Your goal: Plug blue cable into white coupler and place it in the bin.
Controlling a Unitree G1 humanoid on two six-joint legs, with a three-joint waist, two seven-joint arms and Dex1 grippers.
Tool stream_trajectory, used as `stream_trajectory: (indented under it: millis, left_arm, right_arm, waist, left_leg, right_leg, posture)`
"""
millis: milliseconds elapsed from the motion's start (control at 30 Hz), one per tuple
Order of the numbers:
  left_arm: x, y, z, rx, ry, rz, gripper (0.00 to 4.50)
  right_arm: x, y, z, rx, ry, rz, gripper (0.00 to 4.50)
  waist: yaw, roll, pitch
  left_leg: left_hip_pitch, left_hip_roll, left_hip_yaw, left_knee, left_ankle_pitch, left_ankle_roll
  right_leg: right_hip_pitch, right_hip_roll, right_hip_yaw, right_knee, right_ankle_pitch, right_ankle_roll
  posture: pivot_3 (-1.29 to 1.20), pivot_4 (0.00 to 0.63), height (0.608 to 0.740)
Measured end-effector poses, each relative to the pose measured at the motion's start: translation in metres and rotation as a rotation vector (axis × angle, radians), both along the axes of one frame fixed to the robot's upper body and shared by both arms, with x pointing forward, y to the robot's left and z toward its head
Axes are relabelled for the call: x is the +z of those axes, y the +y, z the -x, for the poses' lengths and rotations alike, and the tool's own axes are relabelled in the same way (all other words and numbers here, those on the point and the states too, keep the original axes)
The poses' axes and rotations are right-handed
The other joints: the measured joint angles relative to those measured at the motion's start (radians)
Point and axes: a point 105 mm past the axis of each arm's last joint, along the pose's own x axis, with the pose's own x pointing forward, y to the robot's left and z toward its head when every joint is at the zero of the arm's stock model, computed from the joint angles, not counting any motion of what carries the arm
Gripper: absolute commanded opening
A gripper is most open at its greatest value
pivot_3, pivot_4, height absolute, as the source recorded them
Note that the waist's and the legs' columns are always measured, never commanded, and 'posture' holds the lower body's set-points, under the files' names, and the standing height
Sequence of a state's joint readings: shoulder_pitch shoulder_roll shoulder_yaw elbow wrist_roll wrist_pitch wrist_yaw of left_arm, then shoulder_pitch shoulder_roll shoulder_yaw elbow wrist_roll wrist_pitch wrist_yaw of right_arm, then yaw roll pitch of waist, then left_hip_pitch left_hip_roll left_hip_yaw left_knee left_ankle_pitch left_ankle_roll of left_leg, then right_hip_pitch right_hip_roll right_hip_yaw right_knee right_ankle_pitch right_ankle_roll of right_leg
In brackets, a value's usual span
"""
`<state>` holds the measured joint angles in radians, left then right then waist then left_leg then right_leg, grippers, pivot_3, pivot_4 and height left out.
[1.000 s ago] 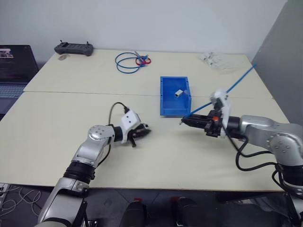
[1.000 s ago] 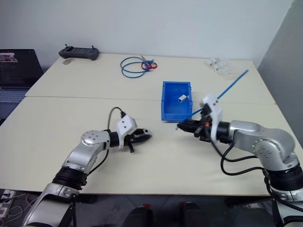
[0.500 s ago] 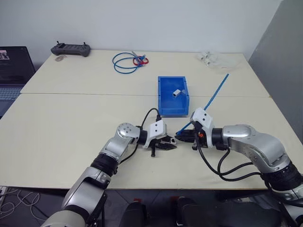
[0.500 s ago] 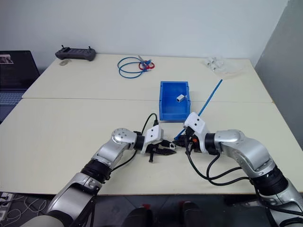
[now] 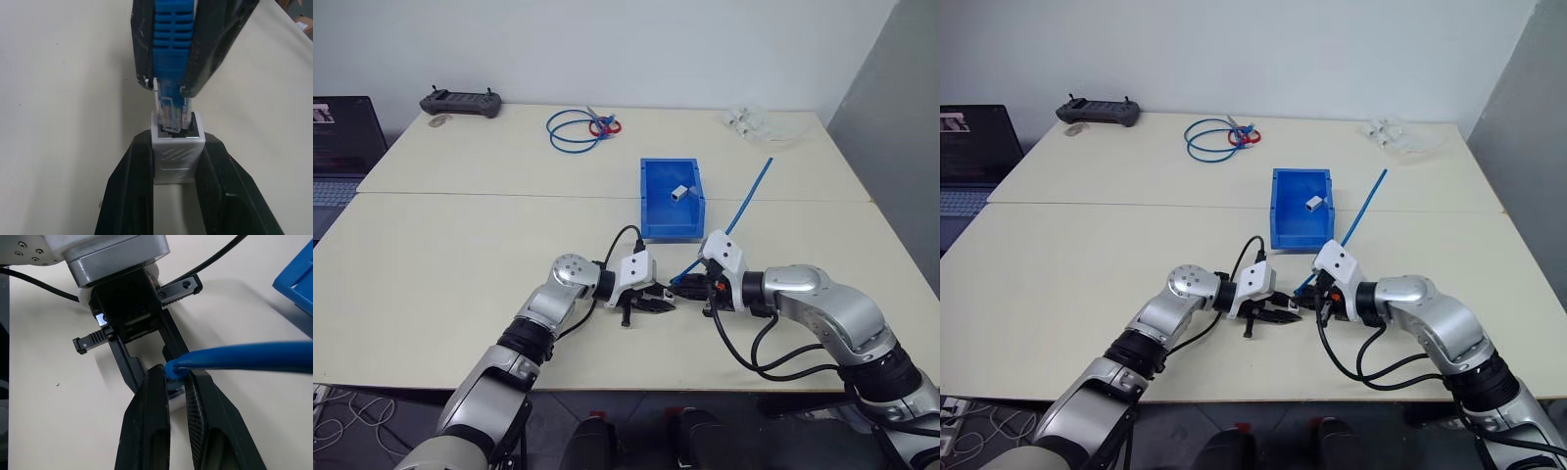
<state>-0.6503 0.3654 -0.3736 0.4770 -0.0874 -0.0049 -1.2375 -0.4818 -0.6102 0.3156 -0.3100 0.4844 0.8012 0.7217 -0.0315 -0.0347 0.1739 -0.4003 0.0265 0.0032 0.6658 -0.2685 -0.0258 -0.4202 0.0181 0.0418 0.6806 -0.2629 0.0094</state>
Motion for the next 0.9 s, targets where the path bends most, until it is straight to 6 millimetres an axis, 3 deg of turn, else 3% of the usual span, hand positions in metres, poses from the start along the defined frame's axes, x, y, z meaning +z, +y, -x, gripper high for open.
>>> stream_trajectory:
  millis: [400,667,900]
  left_arm:
    - [-0.001,0.002,0.001,0.013,0.010,0.002,0.78]
    - [-0.002,0.003,0.003,0.016,0.009,-0.002,0.78]
    - [-0.005,0.007,0.004,0.030,0.023,-0.011,0.78]
  right_arm:
    - [-0.003,0.002,0.000,0.043,-0.073,0.051,0.17]
    - [-0.008,0.006,0.004,0.165,-0.182,0.139,0.17]
    - [-0.009,0.010,-0.003,0.258,-0.158,0.166,0.17]
  waist:
    - [-0.001,0.000,0.000]
    - [-0.001,0.000,-0.003]
    - [-0.004,0.000,-0.003]
  left_leg:
    - [0.001,0.000,0.000,0.000,0.000,0.000]
    - [0.003,0.001,0.000,0.000,0.000,0.000]
    - [0.016,0.002,0.001,-0.002,0.000,0.000]
  right_leg:
    - [0.001,0.000,0.000,0.001,0.000,0.000]
    - [0.002,0.004,0.000,0.001,0.000,0.000]
    - [0.013,0.005,0.001,0.000,-0.001,-0.001]
  posture:
    - [0.00,0.150,0.740]
    - [0.00,0.150,0.740]
    - [0.00,0.150,0.740]
